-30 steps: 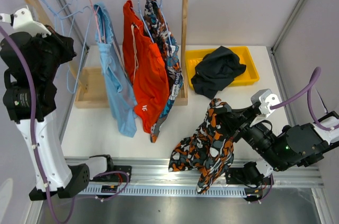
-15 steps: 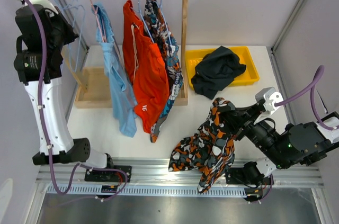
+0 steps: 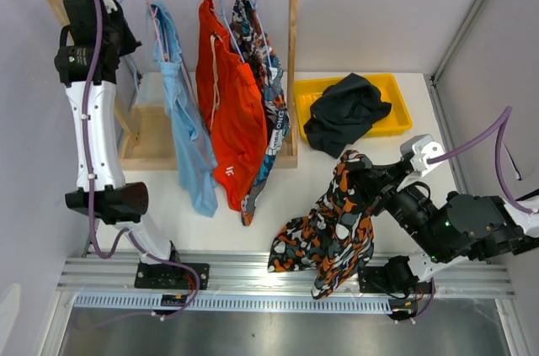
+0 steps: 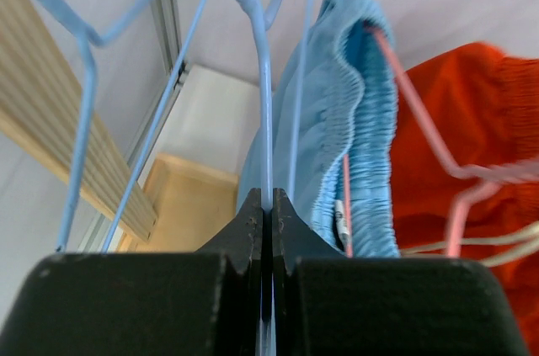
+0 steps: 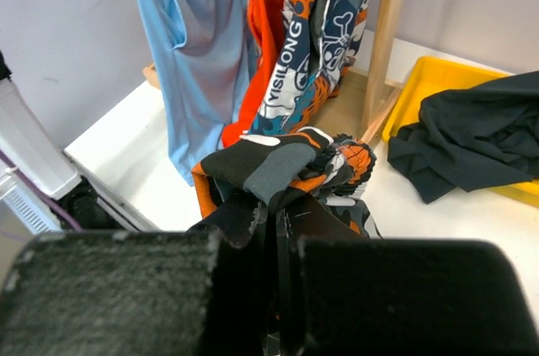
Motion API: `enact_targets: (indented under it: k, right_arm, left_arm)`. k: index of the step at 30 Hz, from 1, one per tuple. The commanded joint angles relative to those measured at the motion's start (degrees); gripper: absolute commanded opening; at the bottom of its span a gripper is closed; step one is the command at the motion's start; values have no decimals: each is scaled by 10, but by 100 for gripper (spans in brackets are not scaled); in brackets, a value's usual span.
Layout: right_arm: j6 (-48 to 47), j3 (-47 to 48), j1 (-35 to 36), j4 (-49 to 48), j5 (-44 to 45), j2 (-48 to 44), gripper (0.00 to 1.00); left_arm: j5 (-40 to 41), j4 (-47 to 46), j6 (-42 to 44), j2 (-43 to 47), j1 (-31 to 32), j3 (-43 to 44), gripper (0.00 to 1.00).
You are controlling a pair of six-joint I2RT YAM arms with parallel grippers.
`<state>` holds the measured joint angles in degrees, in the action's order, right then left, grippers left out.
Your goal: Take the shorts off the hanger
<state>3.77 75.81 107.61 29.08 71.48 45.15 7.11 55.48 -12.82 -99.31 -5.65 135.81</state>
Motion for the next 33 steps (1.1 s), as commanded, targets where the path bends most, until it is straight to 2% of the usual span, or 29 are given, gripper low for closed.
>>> enact_targets:
  k: [1, 7, 10, 12, 14, 17, 18, 19, 21, 28, 33]
  right_arm:
    - [-7, 3, -49, -10, -39, 17, 0]
    - [57, 41, -189, 78, -206, 78, 0]
    - [60, 40, -231, 65, -251, 93, 0]
    - [53, 44, -248, 53, -258, 99, 0]
    - [38, 52, -265, 40, -254, 106, 0]
    - [21, 81, -329, 24, -280, 127, 0]
    - [15, 93, -374, 24, -297, 142, 0]
    - [14, 119, -397, 25, -313, 150, 0]
    - [8, 150, -443, 23, -361, 165, 0]
    - [-35, 321, -612, 5, -444, 281, 0]
    - [-50, 476, -746, -20, -502, 418, 0]
  left_arm:
    - [-1, -9, 19, 16, -2, -16, 0]
    - [4, -75, 22, 108, -2, -185, 0]
    - [10, -91, 22, 155, -2, -252, 8]
    - [9, -97, 21, 173, -2, -278, 30]
    - [4, -107, 17, 200, -2, -303, 60]
    - [-11, -110, 11, 228, -2, -324, 78]
    - [-16, -111, 9, 248, -2, -327, 81]
    - [-24, -112, 9, 259, -2, -336, 98]
    - [-28, -111, 8, 290, -2, -346, 99]
    - [-61, -103, -7, 379, -2, -388, 99]
    - [-108, -128, -14, 446, -2, -462, 99]
